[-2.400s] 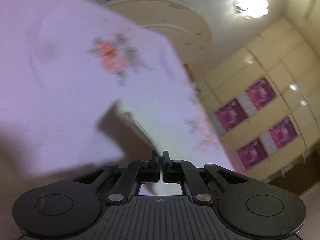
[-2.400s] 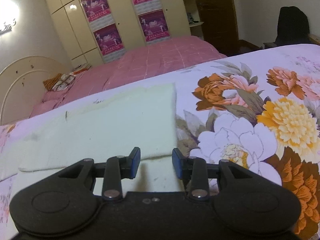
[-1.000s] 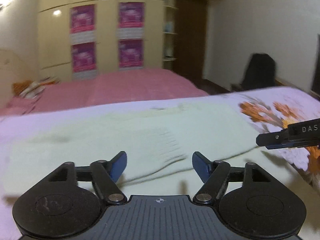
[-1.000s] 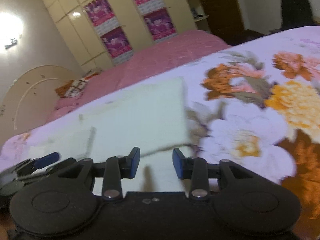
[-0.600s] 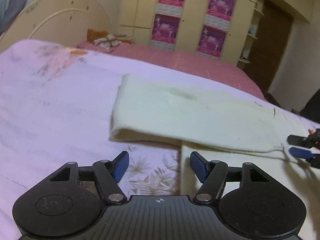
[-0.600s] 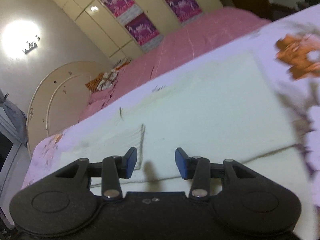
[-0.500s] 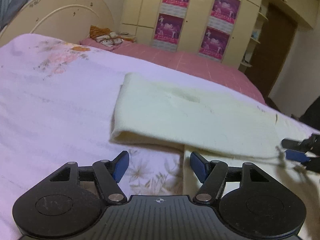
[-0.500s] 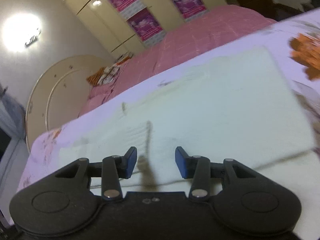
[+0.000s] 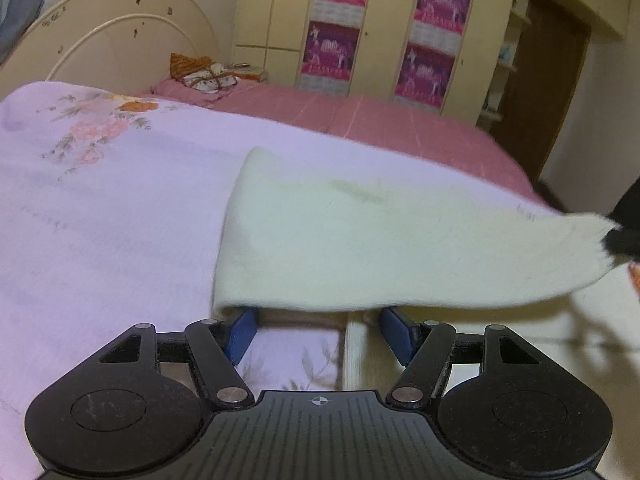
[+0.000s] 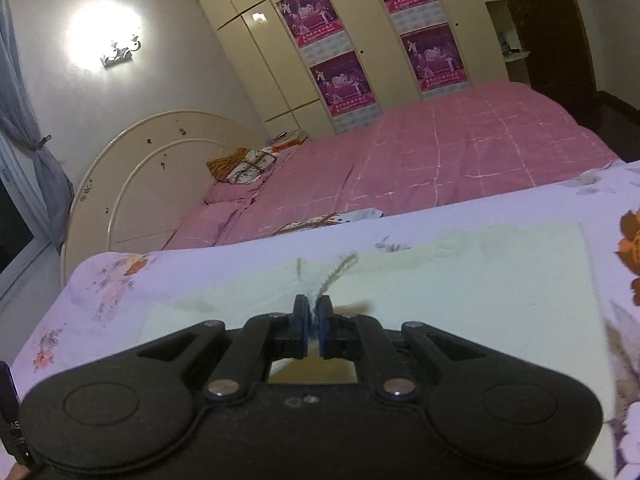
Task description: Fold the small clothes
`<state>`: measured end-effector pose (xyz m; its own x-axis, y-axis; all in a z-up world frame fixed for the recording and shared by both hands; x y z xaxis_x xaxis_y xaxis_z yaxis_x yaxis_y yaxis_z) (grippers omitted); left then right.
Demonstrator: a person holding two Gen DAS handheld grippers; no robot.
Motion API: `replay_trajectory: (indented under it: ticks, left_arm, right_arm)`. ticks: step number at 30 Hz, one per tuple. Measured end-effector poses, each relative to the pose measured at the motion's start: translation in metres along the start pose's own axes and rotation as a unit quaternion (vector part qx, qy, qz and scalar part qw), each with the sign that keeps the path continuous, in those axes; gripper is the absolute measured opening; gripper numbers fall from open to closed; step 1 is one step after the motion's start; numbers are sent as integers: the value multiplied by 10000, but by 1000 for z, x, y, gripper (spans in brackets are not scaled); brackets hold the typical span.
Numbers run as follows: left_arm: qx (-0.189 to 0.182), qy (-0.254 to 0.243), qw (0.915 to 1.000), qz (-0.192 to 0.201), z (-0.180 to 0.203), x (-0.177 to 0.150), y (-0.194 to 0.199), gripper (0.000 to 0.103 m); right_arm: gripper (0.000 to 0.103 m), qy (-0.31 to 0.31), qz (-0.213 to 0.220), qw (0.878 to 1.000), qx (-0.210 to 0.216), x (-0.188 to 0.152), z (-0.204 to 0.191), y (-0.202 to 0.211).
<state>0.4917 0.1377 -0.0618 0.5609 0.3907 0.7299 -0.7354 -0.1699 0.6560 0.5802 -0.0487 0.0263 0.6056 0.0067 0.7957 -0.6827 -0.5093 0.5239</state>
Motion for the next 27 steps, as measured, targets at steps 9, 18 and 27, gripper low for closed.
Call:
replay_trajectory:
  ticks: [9,18,27]
  left_arm:
    - [271,41,9994,-230,7,4,1,67]
    - [239,-28,9994,-230,2,7,-5,67]
    - [203,-95,9995,-207,3,5,-6,67]
  right_arm:
    - [6,-145,26,9994,-313,-8,24,6]
    - [6,-302,208,9976,-580,-4,47,22]
    - [6,-458,148,9942,-957,-22,80,46]
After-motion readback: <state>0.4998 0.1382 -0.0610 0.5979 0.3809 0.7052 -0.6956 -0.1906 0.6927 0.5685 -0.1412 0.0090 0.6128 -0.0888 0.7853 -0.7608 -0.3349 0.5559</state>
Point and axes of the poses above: each gripper's, at about its wrist camera, not at the fingertips, and y roughly against the way its jaws point, z to its right, x to its top, the point moved 3 cm from there along -y, roughly the way its jaws point, and after that the axes turned 5 degrees about y, right-handed, at the moved point
